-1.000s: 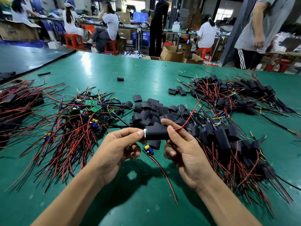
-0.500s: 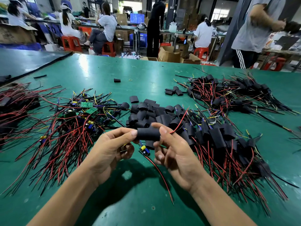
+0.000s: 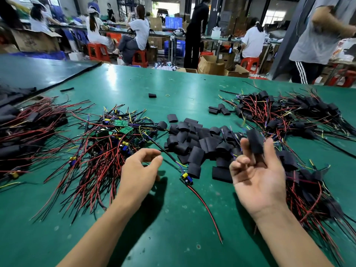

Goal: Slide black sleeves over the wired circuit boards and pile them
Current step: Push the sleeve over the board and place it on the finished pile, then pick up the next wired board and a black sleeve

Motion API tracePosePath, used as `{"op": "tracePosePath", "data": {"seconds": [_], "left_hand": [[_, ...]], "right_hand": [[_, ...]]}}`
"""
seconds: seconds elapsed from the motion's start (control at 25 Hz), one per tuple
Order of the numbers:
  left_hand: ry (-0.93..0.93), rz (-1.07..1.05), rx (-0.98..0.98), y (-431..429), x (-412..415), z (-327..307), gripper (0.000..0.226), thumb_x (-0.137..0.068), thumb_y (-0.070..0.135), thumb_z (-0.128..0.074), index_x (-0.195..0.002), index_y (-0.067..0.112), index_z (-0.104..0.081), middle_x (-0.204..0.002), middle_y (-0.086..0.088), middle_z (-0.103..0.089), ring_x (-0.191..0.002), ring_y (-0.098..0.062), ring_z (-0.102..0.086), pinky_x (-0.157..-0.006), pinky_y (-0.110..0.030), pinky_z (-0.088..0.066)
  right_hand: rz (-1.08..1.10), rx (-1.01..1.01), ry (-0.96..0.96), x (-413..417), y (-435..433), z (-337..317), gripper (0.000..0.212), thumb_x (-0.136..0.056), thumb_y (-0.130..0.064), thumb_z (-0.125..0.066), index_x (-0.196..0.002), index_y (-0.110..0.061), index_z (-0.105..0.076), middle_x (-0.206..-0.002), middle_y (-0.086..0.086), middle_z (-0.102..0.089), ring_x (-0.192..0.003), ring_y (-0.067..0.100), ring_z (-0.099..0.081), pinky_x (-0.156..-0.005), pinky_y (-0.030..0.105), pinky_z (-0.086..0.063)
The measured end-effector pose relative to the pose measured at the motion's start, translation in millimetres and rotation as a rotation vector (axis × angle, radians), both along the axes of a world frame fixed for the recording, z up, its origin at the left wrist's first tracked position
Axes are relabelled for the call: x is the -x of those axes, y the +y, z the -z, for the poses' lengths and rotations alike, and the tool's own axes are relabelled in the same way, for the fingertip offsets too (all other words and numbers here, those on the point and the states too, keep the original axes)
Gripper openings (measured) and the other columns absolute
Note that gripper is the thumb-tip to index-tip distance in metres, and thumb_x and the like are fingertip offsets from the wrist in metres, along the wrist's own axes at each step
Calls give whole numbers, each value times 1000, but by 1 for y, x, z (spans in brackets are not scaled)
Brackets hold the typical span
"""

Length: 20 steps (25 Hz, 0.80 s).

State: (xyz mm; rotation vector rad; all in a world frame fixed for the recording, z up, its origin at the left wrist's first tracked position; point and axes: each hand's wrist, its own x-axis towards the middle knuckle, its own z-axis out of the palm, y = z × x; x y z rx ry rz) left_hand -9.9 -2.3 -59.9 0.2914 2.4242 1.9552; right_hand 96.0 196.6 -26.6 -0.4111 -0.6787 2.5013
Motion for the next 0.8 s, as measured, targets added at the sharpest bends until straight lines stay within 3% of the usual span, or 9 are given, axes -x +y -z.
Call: {"op": "tracePosePath", "data": {"seconds": [0.12, 0.24, 0.36, 0.44, 0.56, 0.64, 0.72, 0.8], "left_hand": [[-54, 61, 105, 0, 5, 7, 17, -91, 19, -68, -108, 20, -70, -92, 6, -73, -54, -8, -66, -60, -24, -52], [80, 187, 246, 4, 1, 8, 28, -90, 29, -70, -117, 30, -68, -95, 15, -70, -53, -1, -60, -62, -17, -48], [287, 330, 600, 15, -9, 14, 46, -90, 58, -57, -134, 46, -53, -108, 15, -60, -83, -3, -55, -77, -24, -45], [364, 393, 817, 21, -13, 17, 52, -91, 68, -45, -139, 49, -43, -115, 9, -48, -105, -13, -51, -90, -30, -44], [388, 392, 773, 23, -13, 16, 38, -93, 59, -50, -127, 43, -56, -113, 7, -46, -110, -17, -49, -93, -33, -43], [364, 368, 647, 18, -13, 16, 26, -92, 48, -60, -115, 37, -64, -108, 10, -52, -102, -13, -52, -89, -29, -43], [342, 334, 538, 13, -13, 14, 19, -87, 37, -70, -106, 35, -67, -98, 13, -59, -83, -8, -54, -79, -26, -43], [308, 301, 384, 12, -15, 9, 22, -81, 25, -78, -98, 33, -67, -88, 12, -64, -69, -8, -57, -73, -26, -48]], "right_hand": [[-16, 37, -37, 1, -4, 8, 34, -76, -51, -71, -83, -19, -61, -82, -3, -72, -46, 6, -51, -46, 18, -44], [-69, 63, -66, 4, -8, 13, 36, -83, -55, -63, -72, -21, -57, -62, -9, -57, -42, 6, -44, -42, 18, -40], [-21, -76, -141, 6, -3, 18, 39, -95, -51, -52, -73, -20, -57, -59, -6, -54, -42, 8, -42, -42, 20, -39], [93, -404, -264, 9, 2, 27, 32, -101, -38, -52, -77, -18, -61, -62, -1, -61, -46, 10, -47, -45, 19, -40], [203, -1232, -514, 8, 6, 44, 3, -91, -20, -70, -90, -23, -71, -84, -4, -69, -69, 5, -58, -66, 13, -45], [117, -1721, -737, 8, 9, 58, 26, -84, -24, -77, -110, -23, -71, -105, -4, -62, -97, 10, -56, -88, 19, -42], [90, -1894, -853, 9, 10, 66, 39, -84, -32, -76, -120, -20, -69, -112, -1, -56, -107, 22, -50, -95, 32, -39], [109, -1940, -855, 9, 11, 66, 41, -85, -35, -74, -122, -17, -69, -113, 0, -59, -107, 24, -48, -96, 35, -38]]}}
